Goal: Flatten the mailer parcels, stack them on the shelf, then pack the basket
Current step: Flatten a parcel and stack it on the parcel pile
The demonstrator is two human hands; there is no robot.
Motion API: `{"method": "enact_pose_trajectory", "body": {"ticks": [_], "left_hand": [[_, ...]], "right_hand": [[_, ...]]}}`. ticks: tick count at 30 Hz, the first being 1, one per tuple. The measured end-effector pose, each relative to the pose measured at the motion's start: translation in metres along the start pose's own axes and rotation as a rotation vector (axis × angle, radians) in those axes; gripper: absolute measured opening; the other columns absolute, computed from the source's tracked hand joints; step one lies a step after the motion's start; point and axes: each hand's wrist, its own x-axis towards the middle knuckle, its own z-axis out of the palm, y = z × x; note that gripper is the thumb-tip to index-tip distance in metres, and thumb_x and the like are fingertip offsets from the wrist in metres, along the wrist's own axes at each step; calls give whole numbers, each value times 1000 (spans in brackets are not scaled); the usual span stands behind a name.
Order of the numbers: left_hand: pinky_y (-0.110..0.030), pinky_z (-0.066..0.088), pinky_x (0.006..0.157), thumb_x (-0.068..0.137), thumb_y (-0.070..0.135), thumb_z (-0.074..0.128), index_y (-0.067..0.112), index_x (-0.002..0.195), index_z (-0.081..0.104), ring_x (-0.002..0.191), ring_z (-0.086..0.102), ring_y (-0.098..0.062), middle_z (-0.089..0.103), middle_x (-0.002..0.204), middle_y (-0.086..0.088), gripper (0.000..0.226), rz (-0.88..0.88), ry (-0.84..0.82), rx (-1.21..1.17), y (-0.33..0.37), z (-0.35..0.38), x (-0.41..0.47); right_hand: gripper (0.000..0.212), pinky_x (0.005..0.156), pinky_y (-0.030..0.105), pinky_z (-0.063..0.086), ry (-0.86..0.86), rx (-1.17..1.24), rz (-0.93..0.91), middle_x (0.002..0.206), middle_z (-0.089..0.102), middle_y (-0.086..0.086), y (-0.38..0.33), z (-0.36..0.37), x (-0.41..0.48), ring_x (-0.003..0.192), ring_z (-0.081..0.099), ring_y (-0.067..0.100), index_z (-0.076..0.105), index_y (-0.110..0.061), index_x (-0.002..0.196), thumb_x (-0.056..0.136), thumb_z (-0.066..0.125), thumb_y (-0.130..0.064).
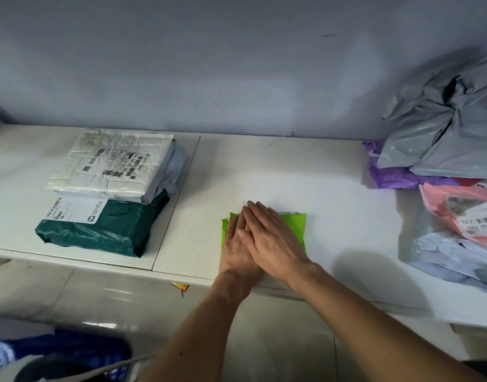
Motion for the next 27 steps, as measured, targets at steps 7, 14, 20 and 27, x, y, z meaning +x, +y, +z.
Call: {"method": "enact_pose_trajectory", "body": {"ticks": [7, 14, 20, 27], "left_hand": [[-28, -14, 118, 85, 48, -5, 20, 155, -2, 150, -10, -13, -2, 163, 5, 76, 26, -93, -131, -9, 0, 7], [-28, -4, 120, 86, 67, -17, 15, 155, 12, 147, -5, -11, 9, 162, 1, 91, 2, 3, -229, -24, 3, 0], [-31, 2, 119, 89, 62, -17, 11, 155, 12, 150, 9, -20, 12, 162, -6, 88, -85, 25, -115, -17, 4, -9], [-36, -3, 120, 96, 54, -2, 14, 156, 2, 151, -1, -20, 1, 164, -3, 72, -99, -67, -4, -13, -8, 0]], "right_hand": [[71, 118, 20, -5, -121, 221, 111, 162, 12, -2, 19, 9, 2, 149, 5, 8, 17, -15, 155, 97, 7, -55], [84, 120, 38, 20, -123, -78, 177, 157, 30, 9, 57, 13, -28, 146, 27, 19, 26, -8, 153, 95, -7, -61], [80, 116, 39, 18, -74, -97, 232, 152, 38, 13, 54, 15, -32, 142, 35, 24, 36, -6, 149, 98, 7, -61], [112, 120, 45, -7, -177, -144, 265, 163, -9, 3, 54, 7, -26, 150, -11, 18, -5, -20, 155, 62, -42, -69]]}}
